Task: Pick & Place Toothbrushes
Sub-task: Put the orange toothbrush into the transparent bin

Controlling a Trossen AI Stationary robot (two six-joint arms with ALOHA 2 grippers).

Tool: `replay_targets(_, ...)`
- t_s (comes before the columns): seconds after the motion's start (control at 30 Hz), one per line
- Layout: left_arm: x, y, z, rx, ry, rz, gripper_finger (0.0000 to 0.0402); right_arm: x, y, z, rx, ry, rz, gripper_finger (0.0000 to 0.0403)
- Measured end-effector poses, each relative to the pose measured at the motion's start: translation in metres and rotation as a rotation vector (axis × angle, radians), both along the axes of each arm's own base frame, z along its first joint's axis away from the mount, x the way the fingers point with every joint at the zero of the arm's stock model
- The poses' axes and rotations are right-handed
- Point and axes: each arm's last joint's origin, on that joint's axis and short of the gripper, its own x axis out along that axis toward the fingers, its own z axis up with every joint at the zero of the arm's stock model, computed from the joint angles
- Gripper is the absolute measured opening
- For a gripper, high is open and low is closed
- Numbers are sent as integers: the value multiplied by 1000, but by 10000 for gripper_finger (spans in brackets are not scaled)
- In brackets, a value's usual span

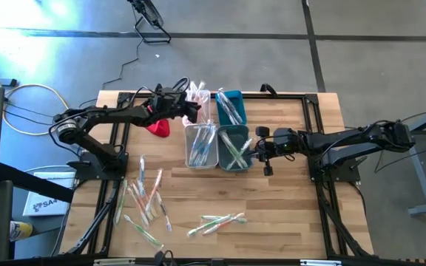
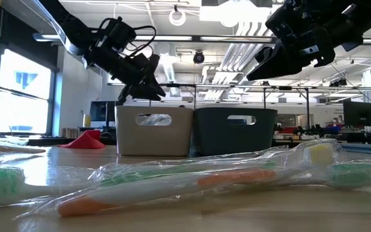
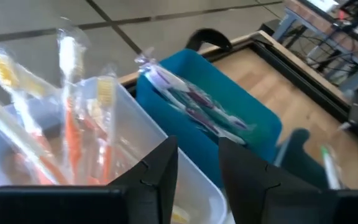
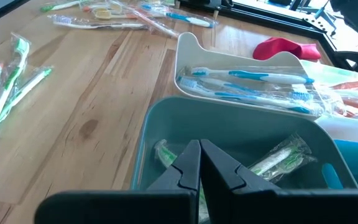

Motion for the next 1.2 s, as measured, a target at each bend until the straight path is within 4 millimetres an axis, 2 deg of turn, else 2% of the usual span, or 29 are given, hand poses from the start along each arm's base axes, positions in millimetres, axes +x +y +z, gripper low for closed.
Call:
replay_targets(0.4, 0, -1, -1, -55, -25, 1, 109, 0, 0, 0, 0, 0, 0, 2)
replay_targets(0.6, 2, -6, -3, -112, -26, -126, 109, 0, 0, 0, 0, 0, 0, 2)
replay_targets(0.9, 15, -49, -7, -122, 83, -294, 109, 0, 0, 0, 2, 1, 1, 2)
replay_targets(1.2, 12, -92, 17, -21, 103, -369, 109, 0, 0, 0, 3, 1, 1, 2)
